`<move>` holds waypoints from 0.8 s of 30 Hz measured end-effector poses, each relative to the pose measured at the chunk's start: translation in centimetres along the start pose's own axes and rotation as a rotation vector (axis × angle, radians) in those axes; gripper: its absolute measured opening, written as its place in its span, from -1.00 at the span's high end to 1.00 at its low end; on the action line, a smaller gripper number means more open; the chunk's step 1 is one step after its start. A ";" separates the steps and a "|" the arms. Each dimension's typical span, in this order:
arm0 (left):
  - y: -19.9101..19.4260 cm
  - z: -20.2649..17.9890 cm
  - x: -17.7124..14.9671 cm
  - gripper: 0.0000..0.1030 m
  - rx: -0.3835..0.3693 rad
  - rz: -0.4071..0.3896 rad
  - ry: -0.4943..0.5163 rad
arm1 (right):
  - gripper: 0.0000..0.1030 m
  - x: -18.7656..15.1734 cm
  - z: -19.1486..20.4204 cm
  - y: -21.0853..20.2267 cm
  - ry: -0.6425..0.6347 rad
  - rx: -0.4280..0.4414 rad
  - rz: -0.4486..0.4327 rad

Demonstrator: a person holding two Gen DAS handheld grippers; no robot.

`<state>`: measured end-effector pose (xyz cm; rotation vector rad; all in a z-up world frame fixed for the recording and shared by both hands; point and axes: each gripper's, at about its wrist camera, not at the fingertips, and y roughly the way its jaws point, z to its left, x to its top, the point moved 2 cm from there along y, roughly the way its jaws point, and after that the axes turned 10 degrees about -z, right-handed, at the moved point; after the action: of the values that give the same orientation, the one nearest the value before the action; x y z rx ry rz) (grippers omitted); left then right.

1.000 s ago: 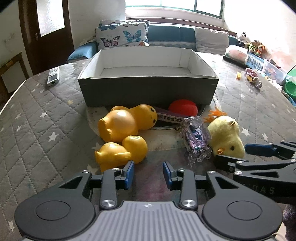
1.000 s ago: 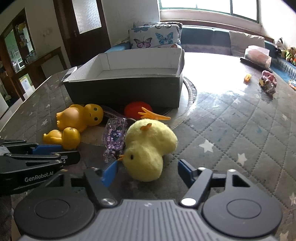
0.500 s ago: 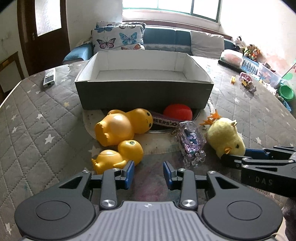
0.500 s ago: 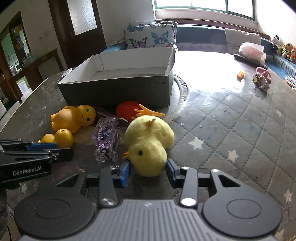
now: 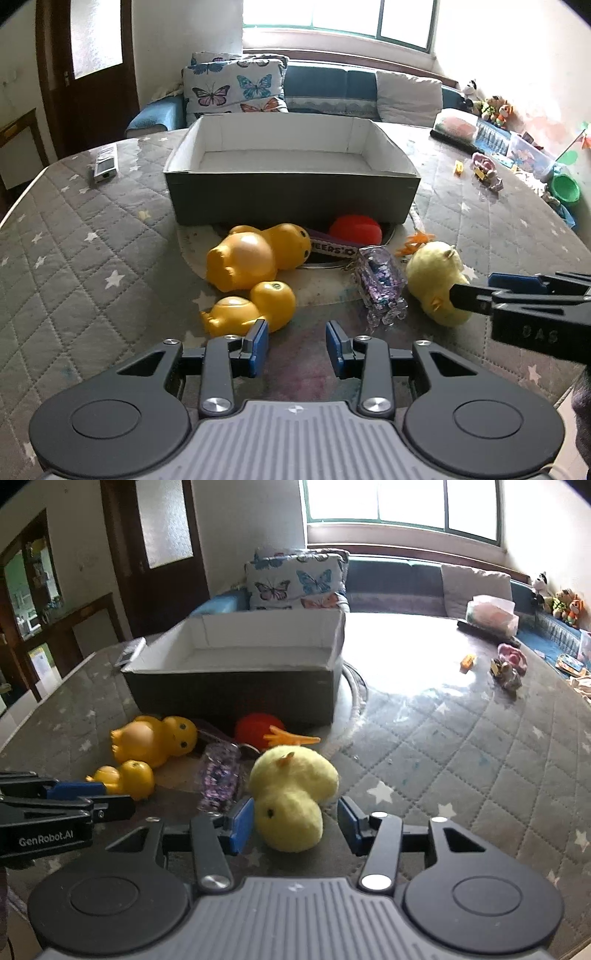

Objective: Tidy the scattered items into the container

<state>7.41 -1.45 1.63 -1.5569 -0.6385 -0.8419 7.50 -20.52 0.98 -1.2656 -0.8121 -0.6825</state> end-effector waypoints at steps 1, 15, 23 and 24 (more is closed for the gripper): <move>-0.3 0.2 0.0 0.27 0.000 -0.003 -0.003 | 0.02 0.1 0.1 -0.2 0.000 0.008 -0.006; -0.7 3.8 0.2 0.27 0.077 -0.022 -0.047 | 0.02 0.1 3.7 0.4 -0.031 0.195 0.032; 0.7 5.2 -0.7 0.29 0.023 0.019 -0.095 | 0.02 0.1 4.8 2.0 -0.012 0.236 0.077; 0.8 5.2 -0.7 0.29 0.013 0.022 -0.099 | 0.02 0.3 4.9 2.2 -0.012 0.240 0.080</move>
<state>8.42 3.63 0.37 -1.5984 -0.6955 -0.7471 8.71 -15.29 0.52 -1.0798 -0.8230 -0.4977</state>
